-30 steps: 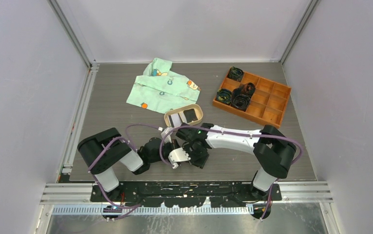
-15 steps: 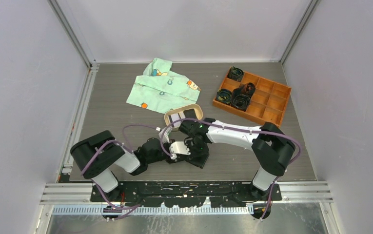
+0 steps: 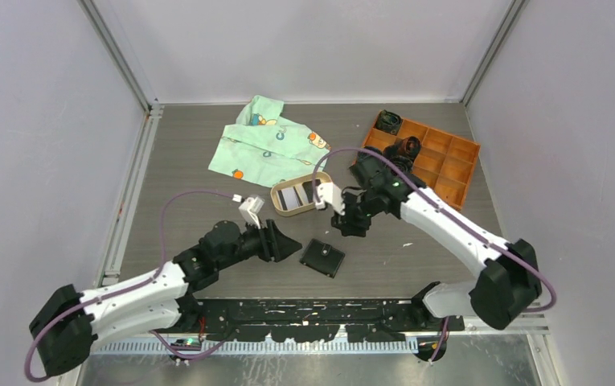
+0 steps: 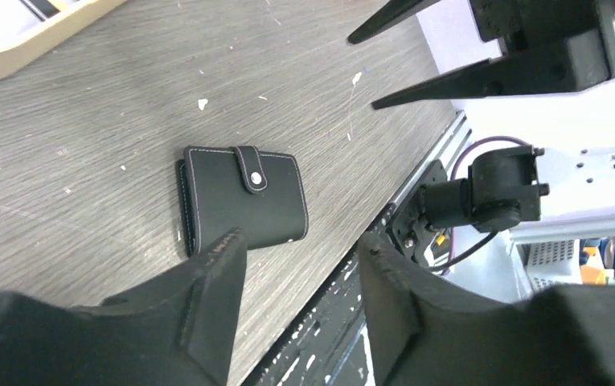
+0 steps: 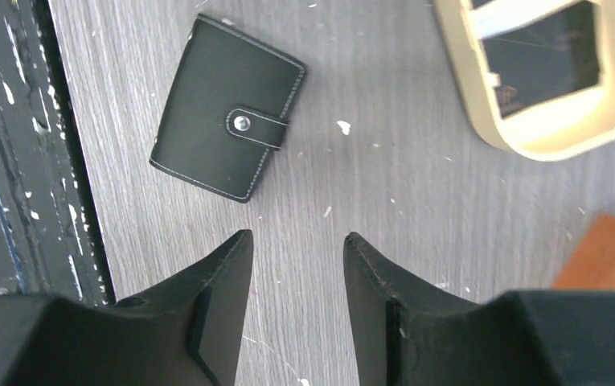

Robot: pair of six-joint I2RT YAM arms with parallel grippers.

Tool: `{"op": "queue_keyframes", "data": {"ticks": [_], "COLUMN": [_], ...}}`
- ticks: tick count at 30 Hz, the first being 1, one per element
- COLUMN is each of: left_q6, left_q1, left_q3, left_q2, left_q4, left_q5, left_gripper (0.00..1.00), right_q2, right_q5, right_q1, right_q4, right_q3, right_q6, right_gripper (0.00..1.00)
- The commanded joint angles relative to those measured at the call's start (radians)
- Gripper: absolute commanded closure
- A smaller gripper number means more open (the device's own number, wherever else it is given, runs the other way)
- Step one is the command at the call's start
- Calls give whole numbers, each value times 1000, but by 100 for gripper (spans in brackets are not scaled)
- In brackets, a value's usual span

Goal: Put the credit cards into the card holder
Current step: Reset both arms

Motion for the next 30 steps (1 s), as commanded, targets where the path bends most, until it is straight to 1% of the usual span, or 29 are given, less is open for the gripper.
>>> {"op": "queue_keyframes", "data": {"ticks": [1, 4, 5, 6, 8, 10, 11, 14, 16, 17, 20, 22, 24, 25, 26, 27, 29, 30], "left_q6": [174, 226, 236, 242, 246, 245, 244, 239, 231, 228, 207, 191, 189, 197, 212, 227, 255, 267], "left_q1": [2, 2, 2, 2, 2, 2, 2, 2, 2, 2, 1, 2, 2, 2, 2, 3, 3, 4], "left_q3": [79, 127, 141, 150, 166, 183, 189, 191, 176, 167, 136, 123, 132, 149, 172, 198, 251, 276], "left_q2": [-145, -195, -204, -208, -211, -213, -213, -216, -210, -206, -199, -212, -240, -260, -277, -298, -333, -354], "left_q4": [-316, -415, -432, -444, -451, -459, -464, -472, -464, -455, -418, -389, -390, -406, -433, -466, -529, -551], "left_q5": [-71, -67, -61, -53, -28, -14, -5, -2, -3, 3, 31, 41, 36, 28, 11, -4, -51, -73], "left_gripper": [40, 35, 33, 33, 33, 32, 32, 28, 27, 28, 29, 30, 29, 28, 26, 21, 11, 6], "right_q2": [-137, -233, -276, -307, -350, -356, -350, -330, -346, -365, -427, -450, -455, -456, -456, -458, -466, -471], "right_q5": [-128, -199, -215, -231, -231, -212, -228, -468, -629, -650, -629, -627, -590, -561, -531, -509, -504, -527], "right_q1": [-117, -228, -267, -305, -365, -388, -410, -497, -557, -579, -648, -682, -713, -729, -747, -762, -797, -819], "right_q4": [21, 63, 86, 98, 161, 202, 205, 238, 362, 424, 508, 544, 586, 580, 556, 538, 515, 516], "right_q3": [43, 50, 48, 50, 46, 54, 62, 62, -8, -50, -137, -150, -147, -135, -120, -107, -85, -80], "right_q6": [108, 192, 231, 250, 367, 520, 581, 712, 815, 858, 923, 978, 1060, 1082, 1092, 1106, 1127, 1127], "right_gripper": [47, 37, 31, 19, 2, 1, 1, 1, 0, 1, 0, 1, 0, 1, 1, 0, 1, 0]}}
